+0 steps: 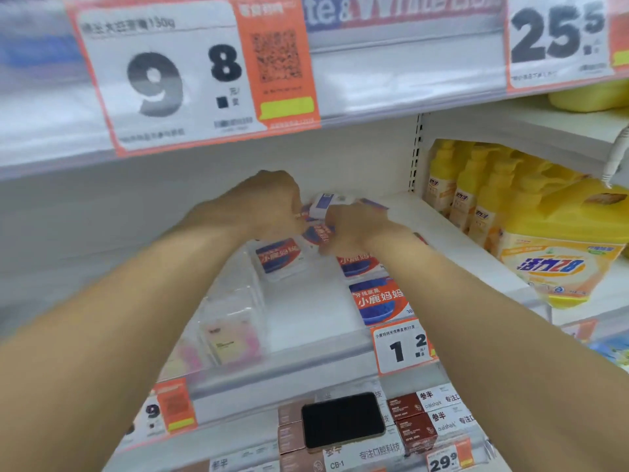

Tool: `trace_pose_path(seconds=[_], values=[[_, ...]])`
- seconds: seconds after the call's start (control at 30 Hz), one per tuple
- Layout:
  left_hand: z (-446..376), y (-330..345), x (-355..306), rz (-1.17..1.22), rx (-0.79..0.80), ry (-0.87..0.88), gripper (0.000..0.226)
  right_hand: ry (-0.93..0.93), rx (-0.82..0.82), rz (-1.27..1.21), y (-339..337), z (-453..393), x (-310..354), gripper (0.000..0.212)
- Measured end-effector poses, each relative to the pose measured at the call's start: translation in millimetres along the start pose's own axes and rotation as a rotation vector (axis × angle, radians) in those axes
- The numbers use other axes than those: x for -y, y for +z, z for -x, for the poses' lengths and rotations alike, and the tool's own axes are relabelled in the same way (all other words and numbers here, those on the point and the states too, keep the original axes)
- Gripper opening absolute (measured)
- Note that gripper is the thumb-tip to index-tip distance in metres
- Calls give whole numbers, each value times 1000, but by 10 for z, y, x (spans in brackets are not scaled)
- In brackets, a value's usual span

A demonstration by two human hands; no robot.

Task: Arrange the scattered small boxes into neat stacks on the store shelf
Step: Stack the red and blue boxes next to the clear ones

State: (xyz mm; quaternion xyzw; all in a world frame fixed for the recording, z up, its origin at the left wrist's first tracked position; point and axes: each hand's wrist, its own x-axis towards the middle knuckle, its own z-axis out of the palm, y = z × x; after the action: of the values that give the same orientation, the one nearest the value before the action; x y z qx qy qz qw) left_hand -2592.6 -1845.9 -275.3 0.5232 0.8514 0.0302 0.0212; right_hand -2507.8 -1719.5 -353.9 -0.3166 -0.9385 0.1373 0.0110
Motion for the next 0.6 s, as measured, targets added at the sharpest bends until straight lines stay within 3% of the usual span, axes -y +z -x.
trace_pose_path(seconds=[0.13, 0.23, 0.37, 0.5, 0.6], values=[[-305, 101, 197, -223, 254, -31, 37, 33, 130, 64, 89, -140, 37, 69], [-412, 175, 250, -352, 350, -71, 41, 35, 98, 85, 140, -218, 44, 77], [-559, 308, 299, -374, 481, -98, 73, 20, 14, 121, 203, -278, 93, 85], [-650, 441, 323, -417, 531, -66, 83, 55, 20, 23, 122, -277, 104, 66], [-653, 501, 301, -442, 516, -55, 83, 49, -25, -310, -76, -150, 22, 43]])
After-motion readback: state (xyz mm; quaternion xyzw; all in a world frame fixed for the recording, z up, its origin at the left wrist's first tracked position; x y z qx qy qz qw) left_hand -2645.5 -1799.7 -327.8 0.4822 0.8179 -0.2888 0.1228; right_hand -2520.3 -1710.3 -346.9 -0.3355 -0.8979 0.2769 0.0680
